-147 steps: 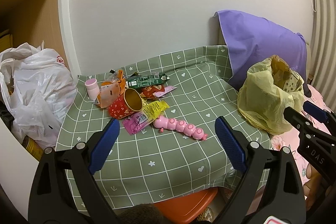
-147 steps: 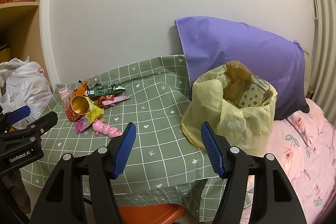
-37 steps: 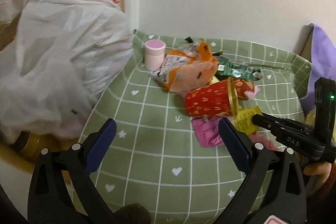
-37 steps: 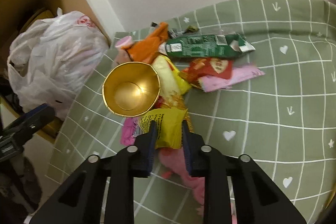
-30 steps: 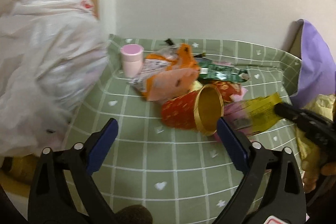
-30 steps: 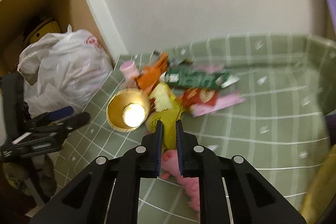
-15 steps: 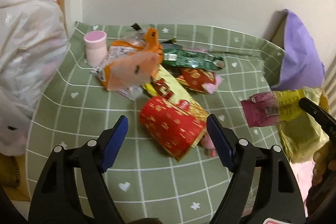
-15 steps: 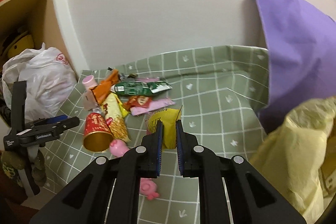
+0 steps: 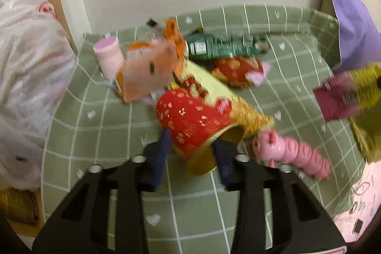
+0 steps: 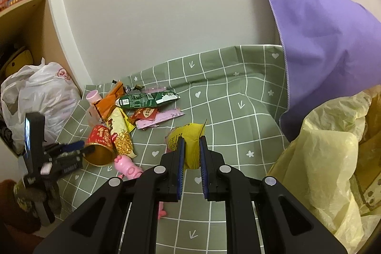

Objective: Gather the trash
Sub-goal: 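Grasp the red-and-gold cup with the left tool and carry both items into the yellow bag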

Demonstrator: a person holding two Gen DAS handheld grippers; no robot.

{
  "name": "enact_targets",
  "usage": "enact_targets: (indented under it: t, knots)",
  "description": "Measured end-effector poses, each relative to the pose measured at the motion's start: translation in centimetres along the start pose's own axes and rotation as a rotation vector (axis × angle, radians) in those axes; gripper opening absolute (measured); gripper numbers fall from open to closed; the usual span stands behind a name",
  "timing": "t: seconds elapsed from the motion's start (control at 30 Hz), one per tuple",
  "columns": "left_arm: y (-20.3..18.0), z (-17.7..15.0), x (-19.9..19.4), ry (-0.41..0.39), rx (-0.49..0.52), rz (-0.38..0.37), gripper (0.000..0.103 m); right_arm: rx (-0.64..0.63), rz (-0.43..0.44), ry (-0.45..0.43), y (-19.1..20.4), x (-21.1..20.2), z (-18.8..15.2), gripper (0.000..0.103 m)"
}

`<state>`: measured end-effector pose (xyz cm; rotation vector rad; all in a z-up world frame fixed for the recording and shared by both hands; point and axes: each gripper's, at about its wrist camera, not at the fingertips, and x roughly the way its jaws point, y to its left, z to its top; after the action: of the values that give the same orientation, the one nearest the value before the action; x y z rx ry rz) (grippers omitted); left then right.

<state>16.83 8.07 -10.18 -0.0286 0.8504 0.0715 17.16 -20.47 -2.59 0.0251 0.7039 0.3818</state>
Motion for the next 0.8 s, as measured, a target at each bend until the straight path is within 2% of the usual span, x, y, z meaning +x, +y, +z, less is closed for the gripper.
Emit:
enact_targets:
  t: [0.03, 0.13, 0.27, 0.4, 0.5, 0.57, 0.7, 0.8]
  knots:
    - [0.2, 0.6, -0.3, -0.017, 0.005, 0.007, 0.018, 0.003, -0.001, -0.006, -0.1, -0.2, 0.1, 0.013]
    - [0.7, 2.4, -1.2, -0.048, 0.01, 0.002, 0.007, 0.007, -0.005, -0.029, -0.3, -1.0, 0.2, 0.013]
    - [0.6, 4.6, -3.6, -0.117, -0.007, -0.041, 0.006, -0.002, -0.019, -0.065, -0.5, -2.3, 0.6, 0.013]
    - [-0.9, 7.4, -6.8, -0.203, -0.013, -0.126, 0.006, -0.009, -0.037, -0.116, -1.0, -4.5, 1.6, 0.013]
    - [-3.6, 10.4, -9.0, -0.271, 0.016, -0.22, 0.006, -0.027, -0.075, -0.173, -1.6, -7.1, 2.9, 0.013]
    - [-6.2, 12.4, -10.2, -0.305, 0.047, -0.309, 0.006, -0.032, -0.125, -0.22, -2.8, -9.6, 3.7, 0.013]
    - [-12.0, 14.9, -11.2, -0.311, 0.109, -0.495, 0.006, -0.011, -0.245, -0.288, -6.1, -14.3, 4.0, 0.013]
    - [-17.3, 15.6, -11.6, -0.297, 0.189, -0.618, 0.006, 0.023, -0.344, -0.304, -9.1, -17.2, 3.2, 0.013]
